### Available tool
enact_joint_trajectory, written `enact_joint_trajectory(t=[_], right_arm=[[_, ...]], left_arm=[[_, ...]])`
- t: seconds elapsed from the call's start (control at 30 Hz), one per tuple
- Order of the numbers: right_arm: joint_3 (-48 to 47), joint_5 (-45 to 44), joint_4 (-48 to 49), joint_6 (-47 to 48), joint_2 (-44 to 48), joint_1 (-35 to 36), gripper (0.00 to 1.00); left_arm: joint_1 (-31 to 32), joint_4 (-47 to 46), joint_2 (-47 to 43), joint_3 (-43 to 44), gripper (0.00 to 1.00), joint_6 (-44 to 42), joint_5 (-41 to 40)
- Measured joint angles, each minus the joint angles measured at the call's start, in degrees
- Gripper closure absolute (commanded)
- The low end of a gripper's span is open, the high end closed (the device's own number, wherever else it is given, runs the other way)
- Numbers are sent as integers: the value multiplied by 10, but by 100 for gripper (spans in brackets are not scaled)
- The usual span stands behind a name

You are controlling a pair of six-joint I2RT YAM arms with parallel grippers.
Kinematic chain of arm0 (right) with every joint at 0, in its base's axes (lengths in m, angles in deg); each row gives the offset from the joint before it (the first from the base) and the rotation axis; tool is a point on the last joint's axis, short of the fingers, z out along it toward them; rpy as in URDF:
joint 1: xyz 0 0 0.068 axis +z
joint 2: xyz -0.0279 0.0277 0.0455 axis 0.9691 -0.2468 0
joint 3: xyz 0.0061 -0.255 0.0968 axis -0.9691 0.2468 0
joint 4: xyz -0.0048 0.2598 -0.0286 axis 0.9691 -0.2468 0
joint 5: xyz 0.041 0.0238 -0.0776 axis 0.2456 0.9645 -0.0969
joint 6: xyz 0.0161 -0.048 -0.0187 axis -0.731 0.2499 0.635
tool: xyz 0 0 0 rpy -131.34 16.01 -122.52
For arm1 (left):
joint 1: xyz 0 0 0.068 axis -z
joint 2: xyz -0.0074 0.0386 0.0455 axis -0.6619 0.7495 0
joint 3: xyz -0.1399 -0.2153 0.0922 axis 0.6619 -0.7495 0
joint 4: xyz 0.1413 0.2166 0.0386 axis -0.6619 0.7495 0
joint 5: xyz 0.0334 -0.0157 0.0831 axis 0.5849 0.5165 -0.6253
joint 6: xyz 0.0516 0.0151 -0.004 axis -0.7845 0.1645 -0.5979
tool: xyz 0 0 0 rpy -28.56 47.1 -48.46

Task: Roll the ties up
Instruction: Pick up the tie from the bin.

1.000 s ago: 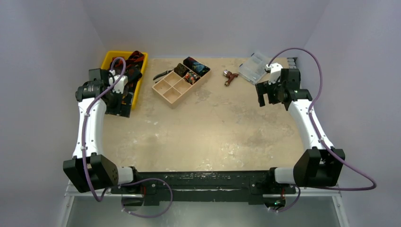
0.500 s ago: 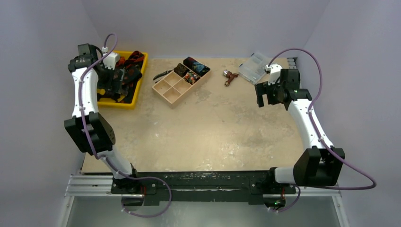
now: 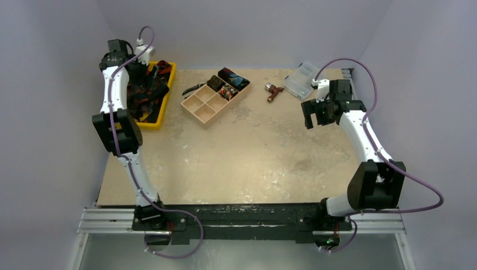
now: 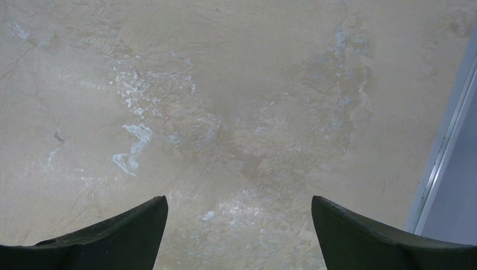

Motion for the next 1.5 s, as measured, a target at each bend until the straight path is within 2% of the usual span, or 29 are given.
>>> enact_joint_trajectory(t=[0.13,0.3,0.4,0.73,0.83,0.87,1.07,1.17,1.37,1.5], right_arm=[[-12,-8,-4,4,-13,0,2],[-23,-17,-12,8,-28,0,2],[-29,-25,-19,10,-38,0,2],[-56,-33,-31,14,-67,0,2],[-56,-38,-33,14,-67,0,2],[-56,-39,-34,14,-67,0,2],[-56,-43,-36,15,-67,0,2],[-56,-43,-37,15,-67,0,2],[-56,-42,-37,15,-62,0,2],[-56,-41,-37,15,-46,0,2]], left_arm=[[30,-29,46,42,14,50,-19],[80,-78,70,43,18,111,-109],[102,-96,80,46,21,137,-136],[98,-118,123,56,26,163,-239],[97,-117,123,51,33,163,-256],[96,-116,123,50,39,163,-260],[93,-105,118,29,74,177,-267],[87,-92,101,5,100,186,-265],[52,-49,38,-12,100,213,-246],[16,-48,-42,-35,100,227,-203]])
